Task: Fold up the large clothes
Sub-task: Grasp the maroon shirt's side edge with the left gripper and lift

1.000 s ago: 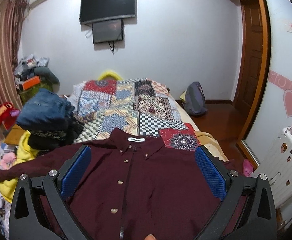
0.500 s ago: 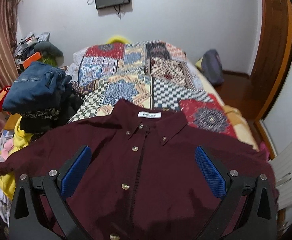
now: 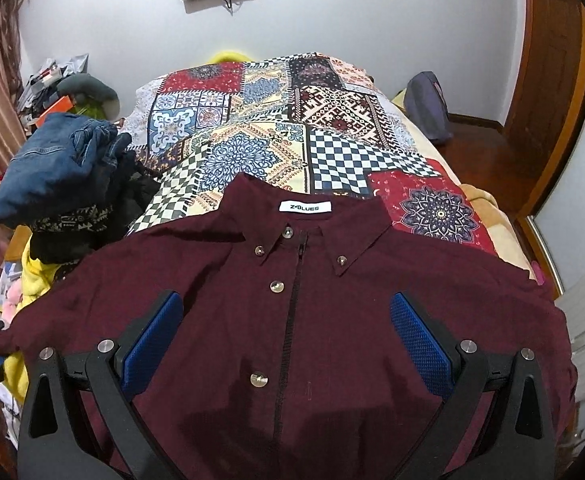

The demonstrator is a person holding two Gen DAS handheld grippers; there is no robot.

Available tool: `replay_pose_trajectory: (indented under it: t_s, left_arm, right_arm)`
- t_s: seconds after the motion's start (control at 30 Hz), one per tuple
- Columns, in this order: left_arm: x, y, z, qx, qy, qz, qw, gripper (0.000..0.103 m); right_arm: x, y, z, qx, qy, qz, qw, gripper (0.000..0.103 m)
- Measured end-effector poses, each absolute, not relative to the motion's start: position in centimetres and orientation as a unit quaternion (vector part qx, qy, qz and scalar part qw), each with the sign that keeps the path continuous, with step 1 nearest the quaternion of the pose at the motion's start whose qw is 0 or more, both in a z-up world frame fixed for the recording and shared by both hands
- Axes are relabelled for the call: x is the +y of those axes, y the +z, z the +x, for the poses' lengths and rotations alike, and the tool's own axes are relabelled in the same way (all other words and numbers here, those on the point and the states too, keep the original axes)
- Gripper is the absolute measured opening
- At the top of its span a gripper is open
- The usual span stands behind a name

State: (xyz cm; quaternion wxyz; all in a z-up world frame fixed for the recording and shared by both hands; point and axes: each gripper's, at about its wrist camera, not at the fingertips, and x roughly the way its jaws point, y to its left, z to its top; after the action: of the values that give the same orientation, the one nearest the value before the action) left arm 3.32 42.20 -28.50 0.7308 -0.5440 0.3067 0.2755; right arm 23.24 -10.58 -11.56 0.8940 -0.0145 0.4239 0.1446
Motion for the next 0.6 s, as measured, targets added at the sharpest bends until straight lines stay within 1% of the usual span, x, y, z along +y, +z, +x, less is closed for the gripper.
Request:
replay_pose_trajectory:
  t_s: [0.03, 0.07, 0.1, 0.13, 0.17, 0.27, 0.33, 0.47, 0.6]
  left_arm:
    - [42.3, -28.4, 3.6, 0.313, 0.288, -0.532, 0.732, 0.053]
    - [42.2, -27.9, 4.0, 0.320, 0.301, -0.515, 0.736, 0.048]
    - [42.3, -27.6, 4.3, 0.322, 0.308, -0.501, 0.741, 0.045]
    - [42.1, -26.9, 4.7, 0.324, 0.320, -0.478, 0.751, 0.039]
    - [41.9, -25.9, 5.1, 0.328, 0.337, -0.447, 0.761, 0.031]
    - [41.1, -22.7, 6.4, 0.324, 0.363, -0.373, 0.790, 0.019]
    - [40.3, -20.0, 7.0, 0.306, 0.355, -0.344, 0.813, 0.015]
    - [38.0, -14.2, 8.0, 0.255, 0.325, -0.299, 0.860, 0.011]
    - [34.4, -9.0, 9.2, 0.205, 0.280, -0.262, 0.901, 0.010]
  right_arm:
    - [-10.5, -11.5, 23.2, 0.425, 0.144, -0.015, 0.894, 0.103]
    - [-10.4, -11.5, 23.2, 0.425, 0.143, -0.015, 0.893, 0.103]
    - [-10.5, -11.5, 23.2, 0.425, 0.143, -0.014, 0.894, 0.103]
    - [-10.5, -11.5, 23.2, 0.424, 0.143, -0.013, 0.894, 0.103]
    - [-10.6, -11.4, 23.2, 0.424, 0.143, -0.013, 0.894, 0.103]
    - [-10.9, -11.0, 23.0, 0.419, 0.141, -0.012, 0.897, 0.103]
    - [-11.2, -10.8, 22.9, 0.415, 0.141, -0.011, 0.899, 0.103]
    - [-11.8, -10.1, 22.9, 0.407, 0.136, -0.009, 0.903, 0.103]
    - [-12.4, -9.4, 22.7, 0.396, 0.135, -0.006, 0.908, 0.103]
